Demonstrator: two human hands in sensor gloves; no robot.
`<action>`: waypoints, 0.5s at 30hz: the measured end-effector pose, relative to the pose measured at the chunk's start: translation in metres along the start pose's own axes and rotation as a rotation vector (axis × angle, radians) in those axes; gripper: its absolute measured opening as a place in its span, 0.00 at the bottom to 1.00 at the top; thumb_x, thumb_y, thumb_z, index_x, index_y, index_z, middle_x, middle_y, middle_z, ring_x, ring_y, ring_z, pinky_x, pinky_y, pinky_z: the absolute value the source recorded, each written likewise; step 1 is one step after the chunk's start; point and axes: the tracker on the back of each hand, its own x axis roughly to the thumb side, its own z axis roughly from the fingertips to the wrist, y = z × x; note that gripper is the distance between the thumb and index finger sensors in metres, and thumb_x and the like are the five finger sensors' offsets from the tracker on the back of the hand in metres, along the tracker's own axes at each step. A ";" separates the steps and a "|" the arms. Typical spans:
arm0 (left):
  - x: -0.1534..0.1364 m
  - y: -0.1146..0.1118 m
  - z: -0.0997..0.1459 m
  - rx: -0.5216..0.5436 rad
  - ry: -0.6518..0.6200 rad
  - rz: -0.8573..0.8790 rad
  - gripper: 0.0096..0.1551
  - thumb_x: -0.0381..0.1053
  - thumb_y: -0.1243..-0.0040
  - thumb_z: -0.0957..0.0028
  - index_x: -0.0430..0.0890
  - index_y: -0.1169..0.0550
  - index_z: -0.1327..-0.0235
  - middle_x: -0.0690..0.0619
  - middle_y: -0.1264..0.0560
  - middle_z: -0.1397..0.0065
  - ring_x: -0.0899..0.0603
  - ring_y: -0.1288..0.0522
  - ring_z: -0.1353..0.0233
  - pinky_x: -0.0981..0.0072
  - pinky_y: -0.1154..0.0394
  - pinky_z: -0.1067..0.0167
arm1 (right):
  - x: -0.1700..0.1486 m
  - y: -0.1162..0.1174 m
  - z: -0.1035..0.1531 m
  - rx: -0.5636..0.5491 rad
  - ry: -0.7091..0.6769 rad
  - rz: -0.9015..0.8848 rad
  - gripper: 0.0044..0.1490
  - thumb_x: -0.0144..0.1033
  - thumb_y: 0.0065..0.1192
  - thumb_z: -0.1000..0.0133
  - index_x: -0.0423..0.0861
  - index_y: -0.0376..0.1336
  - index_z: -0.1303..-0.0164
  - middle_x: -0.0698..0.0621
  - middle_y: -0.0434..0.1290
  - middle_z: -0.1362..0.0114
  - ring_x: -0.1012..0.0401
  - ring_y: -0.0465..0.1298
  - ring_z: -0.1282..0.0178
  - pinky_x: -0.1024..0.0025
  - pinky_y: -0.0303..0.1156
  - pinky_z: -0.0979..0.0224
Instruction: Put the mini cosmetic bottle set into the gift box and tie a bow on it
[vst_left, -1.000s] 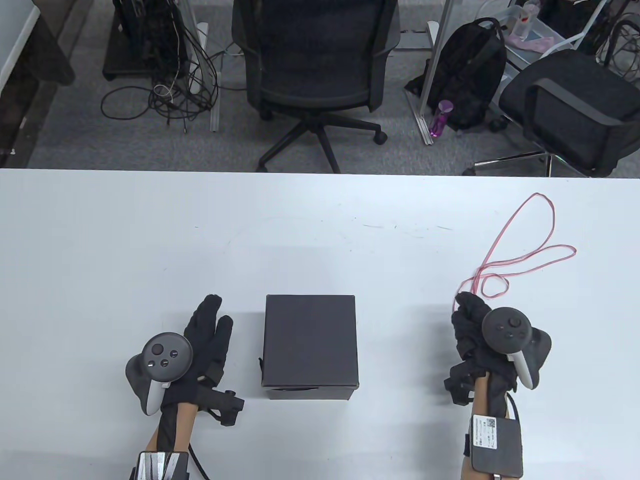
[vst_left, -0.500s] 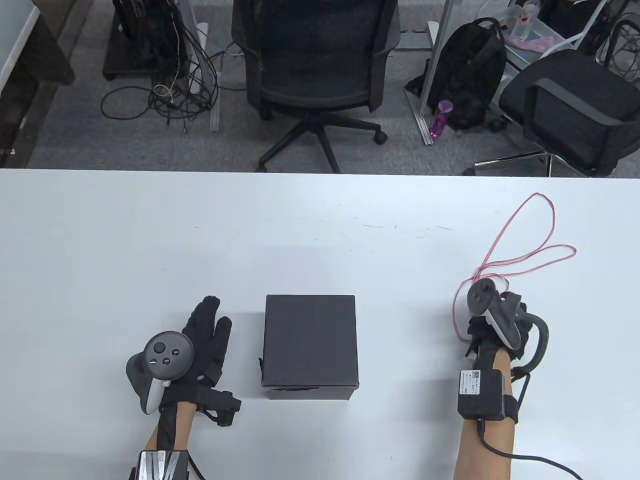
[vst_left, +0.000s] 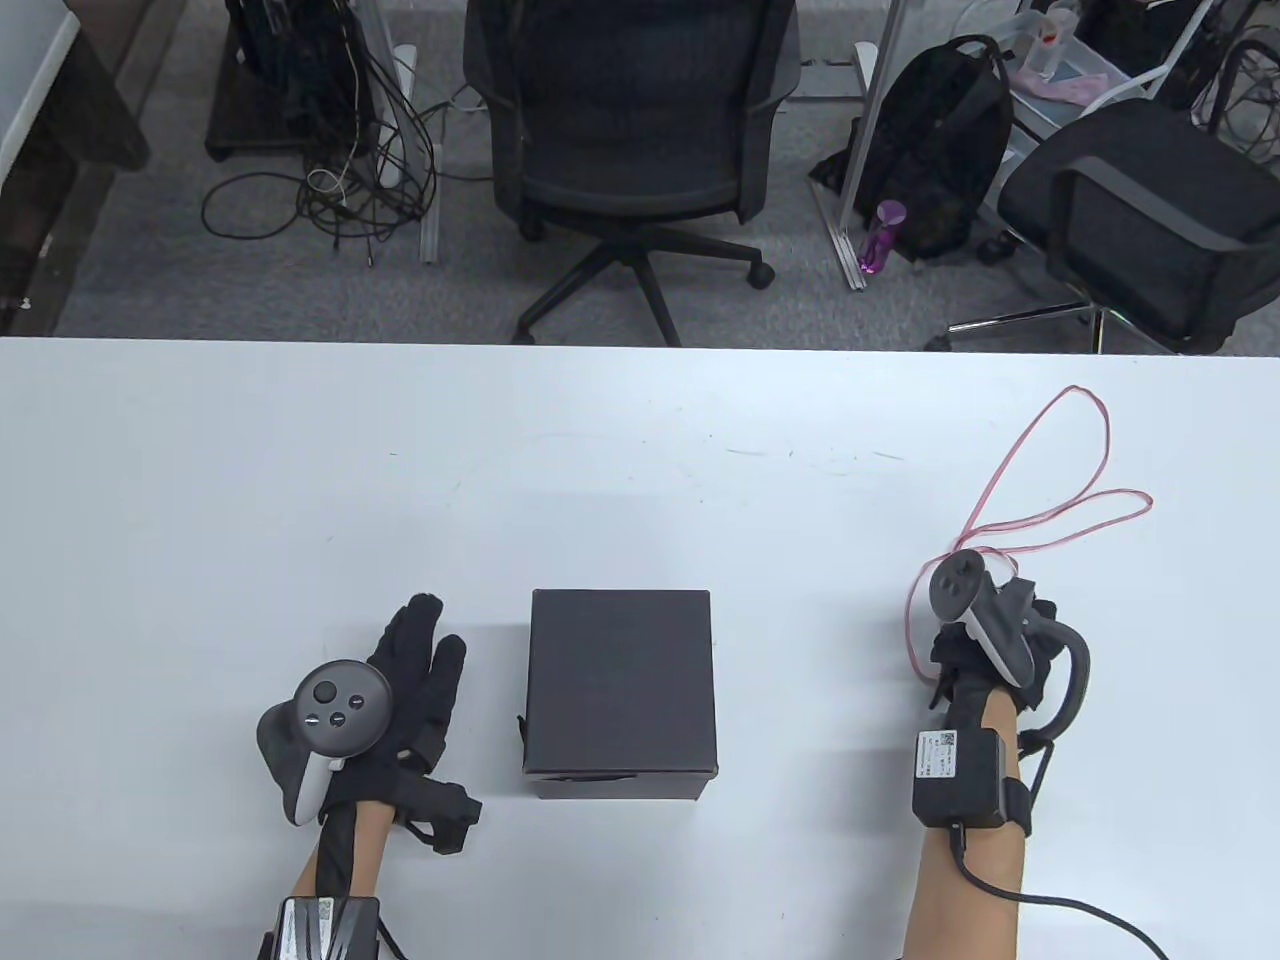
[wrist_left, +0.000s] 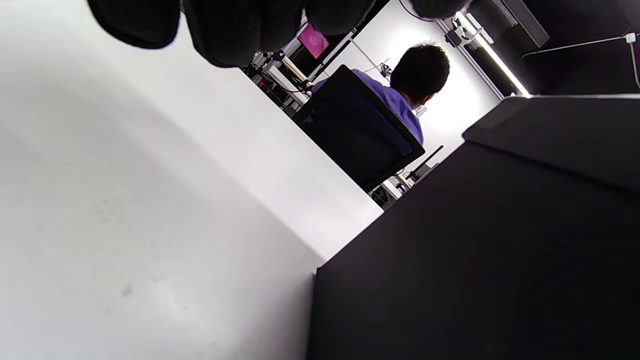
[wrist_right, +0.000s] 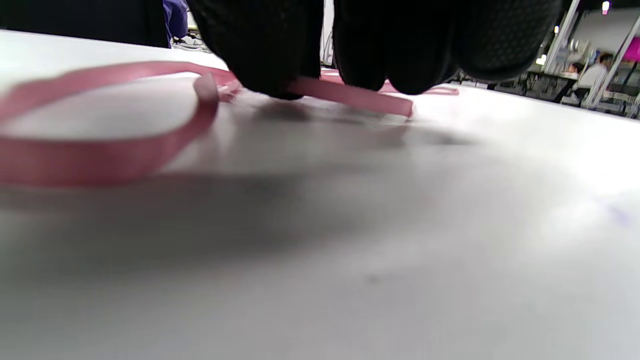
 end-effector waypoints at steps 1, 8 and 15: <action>0.000 0.000 0.000 -0.001 0.000 0.001 0.40 0.62 0.59 0.34 0.41 0.40 0.15 0.33 0.39 0.17 0.27 0.30 0.25 0.31 0.29 0.33 | -0.002 -0.003 0.002 0.002 -0.001 -0.031 0.22 0.29 0.58 0.40 0.40 0.64 0.35 0.29 0.63 0.22 0.33 0.64 0.29 0.35 0.65 0.32; 0.000 -0.002 -0.001 -0.008 -0.007 0.000 0.40 0.62 0.59 0.34 0.40 0.40 0.15 0.32 0.39 0.17 0.26 0.29 0.25 0.31 0.29 0.33 | -0.007 -0.030 0.022 -0.083 -0.078 -0.247 0.27 0.26 0.56 0.39 0.41 0.58 0.27 0.44 0.79 0.42 0.48 0.79 0.46 0.42 0.73 0.38; 0.003 -0.002 0.000 -0.014 -0.033 0.033 0.40 0.62 0.59 0.34 0.40 0.41 0.15 0.32 0.38 0.17 0.27 0.29 0.25 0.31 0.29 0.34 | 0.009 -0.049 0.061 -0.039 -0.307 -0.483 0.24 0.25 0.54 0.39 0.46 0.68 0.32 0.46 0.78 0.39 0.47 0.76 0.41 0.37 0.70 0.35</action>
